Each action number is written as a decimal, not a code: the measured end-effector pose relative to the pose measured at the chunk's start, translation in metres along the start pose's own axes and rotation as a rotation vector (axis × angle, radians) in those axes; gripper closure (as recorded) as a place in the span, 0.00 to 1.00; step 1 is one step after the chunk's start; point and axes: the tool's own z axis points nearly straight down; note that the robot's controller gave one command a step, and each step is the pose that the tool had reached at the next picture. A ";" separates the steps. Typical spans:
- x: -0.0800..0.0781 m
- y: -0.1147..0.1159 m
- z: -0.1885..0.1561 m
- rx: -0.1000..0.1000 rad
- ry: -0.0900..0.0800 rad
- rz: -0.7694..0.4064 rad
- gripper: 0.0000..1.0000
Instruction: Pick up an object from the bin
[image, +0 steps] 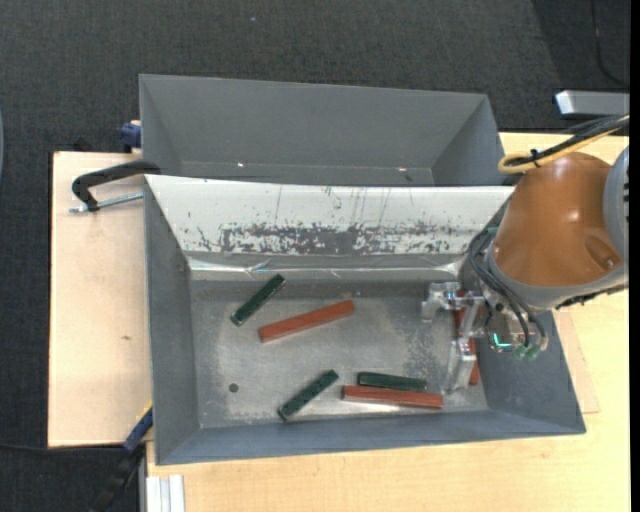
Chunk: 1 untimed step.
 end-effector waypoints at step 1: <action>-0.002 0.000 -0.004 0.001 -0.008 -0.001 0.00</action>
Offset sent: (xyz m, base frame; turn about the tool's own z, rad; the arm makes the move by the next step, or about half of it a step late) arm 0.0200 0.0615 -0.0853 -0.1621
